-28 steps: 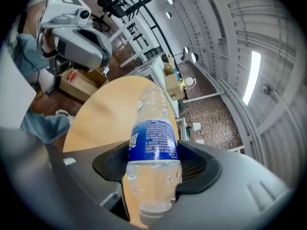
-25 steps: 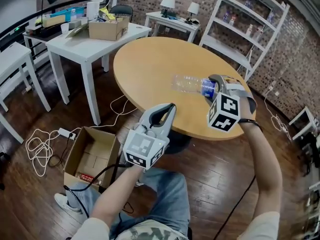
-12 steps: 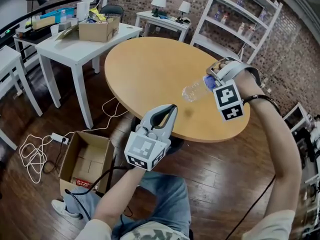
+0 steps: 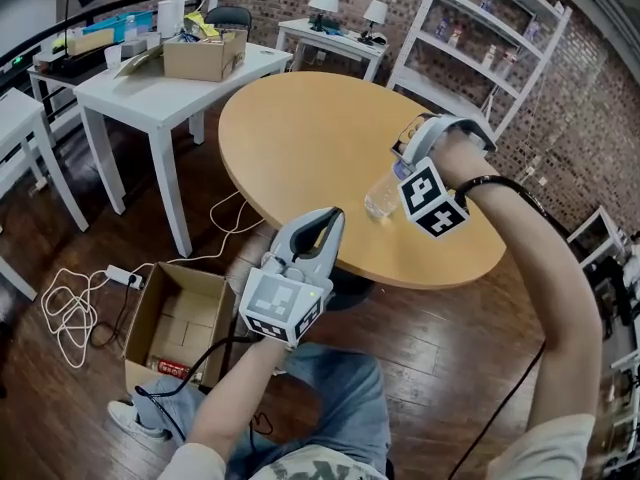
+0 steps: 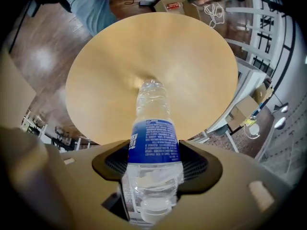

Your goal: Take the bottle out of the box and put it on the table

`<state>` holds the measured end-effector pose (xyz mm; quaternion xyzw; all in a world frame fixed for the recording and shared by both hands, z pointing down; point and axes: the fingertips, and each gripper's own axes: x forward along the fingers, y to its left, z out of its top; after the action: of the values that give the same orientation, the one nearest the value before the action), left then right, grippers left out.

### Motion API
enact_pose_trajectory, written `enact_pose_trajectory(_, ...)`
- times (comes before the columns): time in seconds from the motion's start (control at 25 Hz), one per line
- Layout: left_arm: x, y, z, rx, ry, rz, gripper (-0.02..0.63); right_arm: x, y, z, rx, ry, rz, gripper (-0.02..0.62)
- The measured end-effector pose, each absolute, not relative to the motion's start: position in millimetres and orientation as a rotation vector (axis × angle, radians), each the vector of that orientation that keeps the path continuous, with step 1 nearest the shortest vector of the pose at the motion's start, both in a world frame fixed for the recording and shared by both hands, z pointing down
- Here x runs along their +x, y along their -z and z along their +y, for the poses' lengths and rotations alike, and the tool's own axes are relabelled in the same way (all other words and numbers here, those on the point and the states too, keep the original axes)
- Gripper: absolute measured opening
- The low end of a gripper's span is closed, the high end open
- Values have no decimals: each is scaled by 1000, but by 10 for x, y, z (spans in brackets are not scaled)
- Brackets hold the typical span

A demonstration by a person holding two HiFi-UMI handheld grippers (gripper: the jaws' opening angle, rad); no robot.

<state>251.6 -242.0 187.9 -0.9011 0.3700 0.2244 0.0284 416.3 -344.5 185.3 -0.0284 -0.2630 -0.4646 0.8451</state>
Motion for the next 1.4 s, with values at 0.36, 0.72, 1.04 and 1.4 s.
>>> enact_pose_trajectory(0.36, 2367, -2067, -2522, -2810, -691, 1197, 6, 4020, -1856, -3585, -100, 934, -473, 311)
enact_pose_trajectory(0.72, 2205, -2083, -2543, -2784, -696, 1241, 5, 3867, -1644, -3760, 53, 941, -433, 392)
enact_pose_trajectory(1.04, 2177, -1999, -2432, -2762, -660, 1227, 5, 3867, -1643, -3682, 74, 947, -446, 390)
enact_pose_trajectory(1.4, 2127, -1971, -2337, -2759, -660, 1238, 5, 3762, -1630, -3575, 131, 1002, -507, 422)
